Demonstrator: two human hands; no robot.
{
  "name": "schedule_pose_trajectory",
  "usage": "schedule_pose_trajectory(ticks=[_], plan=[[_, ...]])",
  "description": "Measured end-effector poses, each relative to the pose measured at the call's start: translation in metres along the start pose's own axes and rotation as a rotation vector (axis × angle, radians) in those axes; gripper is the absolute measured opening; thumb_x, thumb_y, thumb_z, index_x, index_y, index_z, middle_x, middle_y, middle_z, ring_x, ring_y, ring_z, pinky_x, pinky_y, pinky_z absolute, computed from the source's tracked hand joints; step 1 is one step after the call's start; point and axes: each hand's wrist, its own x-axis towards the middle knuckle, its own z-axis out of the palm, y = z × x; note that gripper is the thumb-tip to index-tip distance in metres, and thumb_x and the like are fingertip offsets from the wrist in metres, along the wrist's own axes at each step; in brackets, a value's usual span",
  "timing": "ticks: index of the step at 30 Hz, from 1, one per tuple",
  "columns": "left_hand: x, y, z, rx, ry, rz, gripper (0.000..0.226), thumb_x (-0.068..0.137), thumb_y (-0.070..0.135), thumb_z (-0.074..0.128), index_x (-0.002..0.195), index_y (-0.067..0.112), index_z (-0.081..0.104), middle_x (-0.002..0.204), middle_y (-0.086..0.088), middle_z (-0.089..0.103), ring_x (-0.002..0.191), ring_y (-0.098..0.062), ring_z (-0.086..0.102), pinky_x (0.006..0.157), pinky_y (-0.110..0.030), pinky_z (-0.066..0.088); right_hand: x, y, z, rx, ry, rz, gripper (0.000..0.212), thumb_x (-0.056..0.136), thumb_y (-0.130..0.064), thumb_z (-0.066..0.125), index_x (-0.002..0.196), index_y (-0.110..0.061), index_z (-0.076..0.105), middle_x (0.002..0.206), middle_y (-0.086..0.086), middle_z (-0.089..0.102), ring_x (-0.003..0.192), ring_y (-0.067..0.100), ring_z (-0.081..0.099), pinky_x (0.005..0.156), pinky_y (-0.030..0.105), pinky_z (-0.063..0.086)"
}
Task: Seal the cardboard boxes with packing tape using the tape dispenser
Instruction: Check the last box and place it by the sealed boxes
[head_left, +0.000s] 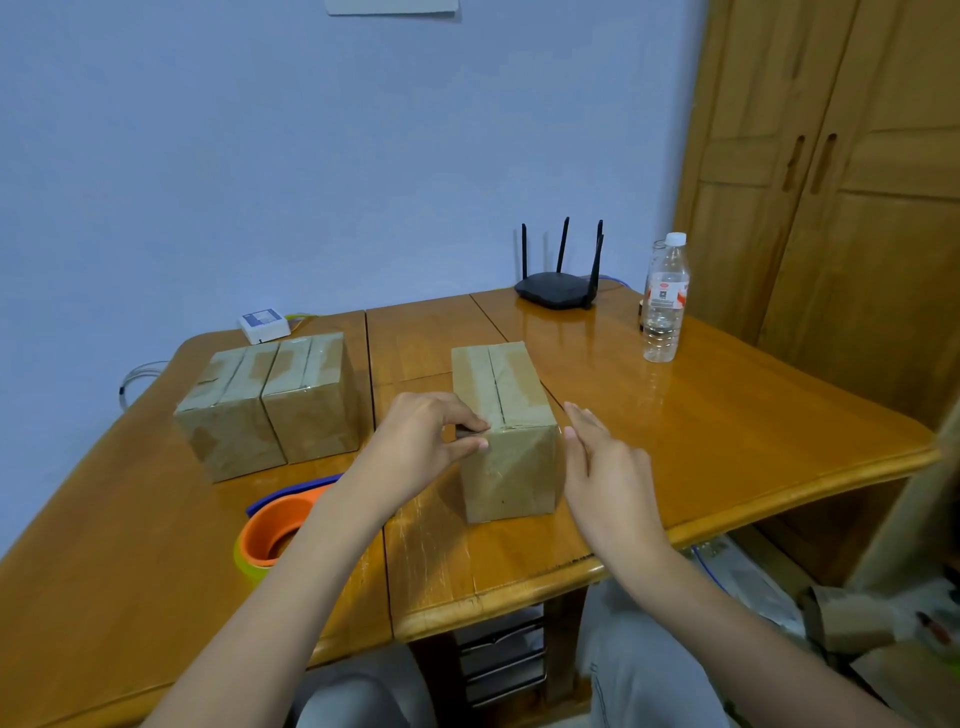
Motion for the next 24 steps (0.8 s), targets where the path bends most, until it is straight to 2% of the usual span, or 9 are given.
schedule_pose_trajectory(ticks=[1, 3, 6, 8, 13, 17, 20, 22, 24], plan=[[0.000, 0.000, 0.000, -0.002, 0.003, -0.002, 0.025, 0.081, 0.031, 0.080, 0.104, 0.022, 0.080, 0.101, 0.009, 0.075, 0.093, -0.002, 0.067, 0.089, -0.016, 0.050, 0.000, -0.004, 0.000, 0.021, 0.031, -0.029, 0.038, 0.106, -0.021, 0.047, 0.142, -0.010, 0.055, 0.144, 0.007, 0.056, 0.123, 0.022, 0.062, 0.102, 0.024, 0.047], [0.000, 0.001, 0.000, -0.001, 0.005, -0.002, 0.025, 0.081, 0.031, 0.080, 0.104, 0.022, 0.079, 0.101, 0.009, 0.075, 0.094, -0.002, 0.066, 0.088, -0.012, 0.046, 0.005, -0.005, 0.000, 0.065, 0.085, -0.008, 0.032, 0.104, -0.018, 0.053, 0.133, -0.008, 0.063, 0.134, 0.007, 0.064, 0.114, 0.022, 0.067, 0.098, 0.024, 0.050], [0.000, 0.001, -0.001, 0.001, 0.004, -0.008, 0.025, 0.081, 0.031, 0.080, 0.104, 0.022, 0.079, 0.102, 0.009, 0.075, 0.095, -0.003, 0.066, 0.087, -0.011, 0.044, 0.012, -0.002, -0.001, 0.124, 0.105, 0.032, 0.025, 0.100, -0.016, 0.060, 0.122, -0.011, 0.072, 0.118, 0.002, 0.073, 0.105, 0.014, 0.069, 0.081, -0.001, 0.042], [0.000, 0.001, -0.001, -0.003, 0.004, -0.010, 0.025, 0.081, 0.031, 0.080, 0.104, 0.022, 0.079, 0.102, 0.008, 0.075, 0.095, -0.003, 0.066, 0.087, -0.012, 0.045, 0.016, 0.000, 0.000, 0.166, 0.091, 0.040, 0.022, 0.097, -0.016, 0.066, 0.117, -0.013, 0.075, 0.112, -0.001, 0.075, 0.103, 0.011, 0.068, 0.074, -0.006, 0.039], [0.000, -0.002, -0.001, -0.029, -0.002, -0.008, 0.026, 0.078, 0.032, 0.081, 0.102, 0.022, 0.080, 0.100, 0.008, 0.076, 0.095, -0.003, 0.068, 0.091, -0.021, 0.052, 0.014, 0.013, 0.008, 0.381, 0.145, 0.114, 0.019, 0.090, -0.019, 0.074, 0.108, -0.018, 0.078, 0.103, -0.009, 0.076, 0.090, -0.010, 0.066, 0.081, 0.005, 0.049], [0.000, -0.001, -0.003, -0.079, -0.016, -0.041, 0.028, 0.077, 0.032, 0.082, 0.103, 0.022, 0.080, 0.101, 0.009, 0.076, 0.096, 0.000, 0.066, 0.092, -0.017, 0.051, -0.001, 0.016, 0.020, 0.712, 0.122, 0.209, 0.029, 0.088, -0.011, 0.075, 0.115, -0.019, 0.075, 0.103, -0.020, 0.073, 0.101, -0.006, 0.068, 0.087, 0.014, 0.055], [-0.005, -0.002, -0.013, -0.248, -0.059, -0.139, 0.027, 0.082, 0.036, 0.078, 0.108, 0.026, 0.078, 0.108, 0.015, 0.074, 0.105, 0.006, 0.063, 0.095, -0.011, 0.046, 0.005, 0.021, 0.014, 0.617, 0.071, 0.157, 0.028, 0.087, -0.017, 0.076, 0.115, -0.021, 0.075, 0.105, -0.021, 0.072, 0.103, -0.010, 0.065, 0.093, 0.018, 0.054], [-0.011, -0.008, -0.016, -0.364, 0.054, -0.198, 0.021, 0.091, 0.034, 0.070, 0.110, 0.029, 0.076, 0.112, 0.018, 0.072, 0.111, 0.006, 0.061, 0.097, -0.016, 0.046, 0.009, 0.021, 0.002, 0.463, 0.027, 0.077, 0.033, 0.088, -0.028, 0.075, 0.120, -0.024, 0.072, 0.117, -0.020, 0.067, 0.112, -0.014, 0.057, 0.097, 0.008, 0.046], [-0.015, -0.016, -0.015, -0.492, 0.231, -0.352, 0.019, 0.097, 0.029, 0.062, 0.112, 0.032, 0.074, 0.115, 0.016, 0.071, 0.113, 0.001, 0.061, 0.097, -0.023, 0.048, 0.015, 0.018, -0.009, 0.334, 0.034, -0.019, 0.038, 0.093, -0.037, 0.067, 0.129, -0.026, 0.066, 0.131, -0.021, 0.056, 0.123, -0.014, 0.045, 0.096, -0.003, 0.034]])
